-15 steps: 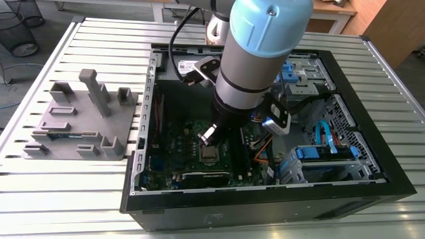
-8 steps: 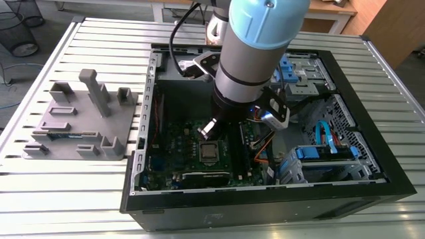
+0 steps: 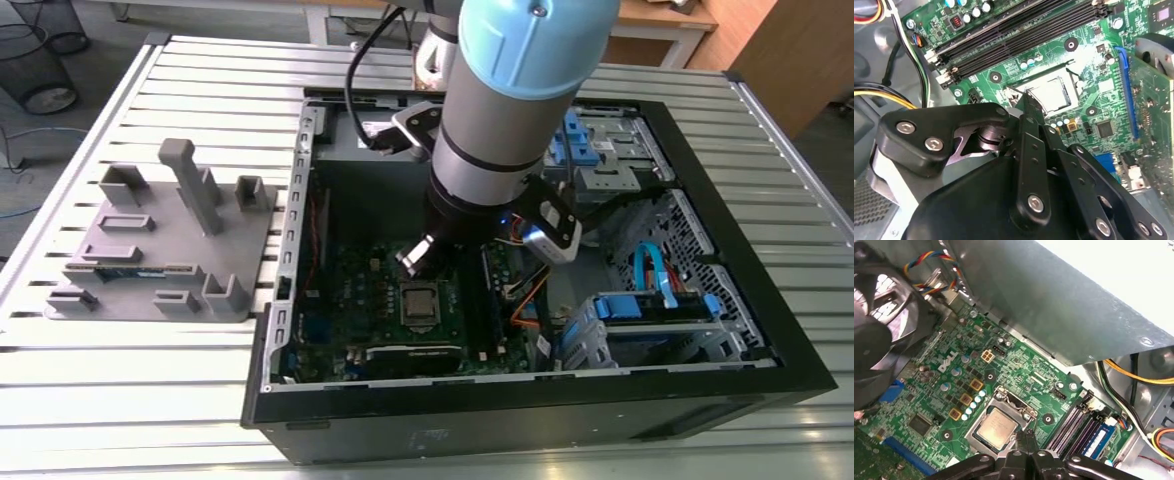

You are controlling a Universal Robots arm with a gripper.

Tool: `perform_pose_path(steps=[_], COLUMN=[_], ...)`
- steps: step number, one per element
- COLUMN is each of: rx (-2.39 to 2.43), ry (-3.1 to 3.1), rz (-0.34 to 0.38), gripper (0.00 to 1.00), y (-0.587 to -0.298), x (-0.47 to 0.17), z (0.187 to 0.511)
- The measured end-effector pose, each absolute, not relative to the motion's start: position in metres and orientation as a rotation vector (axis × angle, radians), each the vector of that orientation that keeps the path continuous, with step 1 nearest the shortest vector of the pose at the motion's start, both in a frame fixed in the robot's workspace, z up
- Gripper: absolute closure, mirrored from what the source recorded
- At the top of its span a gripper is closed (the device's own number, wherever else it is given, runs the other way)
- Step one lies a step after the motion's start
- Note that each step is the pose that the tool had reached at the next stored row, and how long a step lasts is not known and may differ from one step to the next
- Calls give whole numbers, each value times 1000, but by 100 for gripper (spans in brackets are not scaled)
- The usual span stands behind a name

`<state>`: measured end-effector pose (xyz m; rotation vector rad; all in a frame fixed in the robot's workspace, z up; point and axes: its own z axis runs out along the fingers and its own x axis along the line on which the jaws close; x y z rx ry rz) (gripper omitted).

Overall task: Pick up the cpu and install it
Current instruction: 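Install the first cpu locking lever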

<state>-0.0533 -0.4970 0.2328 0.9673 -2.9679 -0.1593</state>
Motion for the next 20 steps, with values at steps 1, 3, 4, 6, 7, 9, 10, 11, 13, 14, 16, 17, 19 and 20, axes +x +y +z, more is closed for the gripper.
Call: perform_pose_path(steps=[1, 3, 4, 6, 7, 9, 10, 11, 13, 14, 16, 17, 19, 20], rx=[955, 933, 923, 903, 892, 876, 870, 866, 862, 861, 861, 861, 860, 860], ry=[-2972, -2980, -2984, -2991, -2994, -3000, -3002, -3004, -3006, -3007, -3007, -3006, -3004, -3003], rz=[-160, -159, -160, -160, -160, -160, -160, -159, -155, -150, -133, -124, -103, -92], gripper=[89, 89, 89, 89, 89, 89, 89, 89, 89, 89, 89, 89, 89, 89], y=[-497, -496, -496, -495, -495, -495, -495, -495, -495, -495, -495, -495, -495, -495], x=[-53, -52, -52, -51, -51, -51, -50, -50, -50, -50, -50, -50, -50, -50], z=[233, 232, 232, 232, 231, 229, 228, 227, 224, 223, 221, 220, 219, 218])
